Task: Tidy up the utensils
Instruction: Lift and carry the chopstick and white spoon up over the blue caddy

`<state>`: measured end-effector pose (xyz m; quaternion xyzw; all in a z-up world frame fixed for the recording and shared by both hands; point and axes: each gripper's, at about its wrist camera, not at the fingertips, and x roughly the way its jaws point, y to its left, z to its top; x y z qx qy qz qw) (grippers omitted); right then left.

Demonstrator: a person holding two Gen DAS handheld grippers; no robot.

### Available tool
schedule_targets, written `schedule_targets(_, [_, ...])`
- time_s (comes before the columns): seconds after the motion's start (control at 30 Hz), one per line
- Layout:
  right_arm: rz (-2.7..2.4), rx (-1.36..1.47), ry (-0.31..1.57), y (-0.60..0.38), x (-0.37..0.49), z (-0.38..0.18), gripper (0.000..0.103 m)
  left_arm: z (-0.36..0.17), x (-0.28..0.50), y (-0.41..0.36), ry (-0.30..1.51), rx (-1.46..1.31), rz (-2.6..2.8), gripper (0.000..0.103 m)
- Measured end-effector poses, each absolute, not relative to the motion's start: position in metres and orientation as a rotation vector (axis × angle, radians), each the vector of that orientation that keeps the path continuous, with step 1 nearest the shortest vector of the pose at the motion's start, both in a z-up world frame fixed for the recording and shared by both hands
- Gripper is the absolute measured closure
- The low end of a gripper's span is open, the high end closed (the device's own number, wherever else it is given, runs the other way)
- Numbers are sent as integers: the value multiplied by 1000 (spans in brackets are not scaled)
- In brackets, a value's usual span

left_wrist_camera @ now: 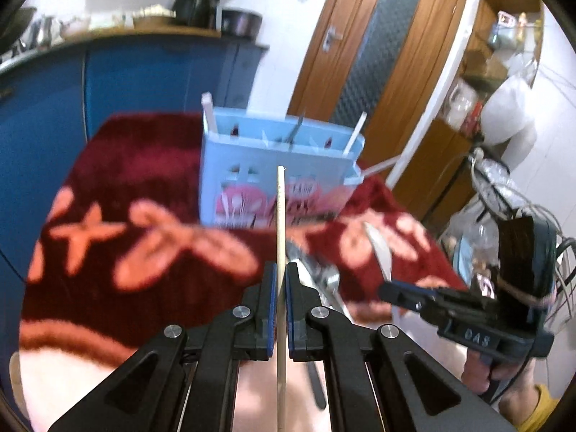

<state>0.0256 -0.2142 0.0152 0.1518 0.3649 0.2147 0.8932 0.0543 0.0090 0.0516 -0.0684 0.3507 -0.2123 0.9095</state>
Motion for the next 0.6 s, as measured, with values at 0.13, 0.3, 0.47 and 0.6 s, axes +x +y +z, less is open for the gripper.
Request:
schedule_targets(0.13, [433, 287, 649, -211, 22, 30, 93, 69, 59, 6, 634, -148, -418, 99])
schedule_targets(0.3, [410, 265, 540, -212, 22, 47, 93, 89, 73, 3, 553, -180, -403, 99])
schedule_targets(0.47, [389, 257, 471, -216, 33, 64, 94, 111, 94, -1, 488, -196, -380, 99])
schedule_targets(0.6, [380, 250, 445, -220, 46, 76, 99, 124, 114, -6, 437, -211, -357, 99])
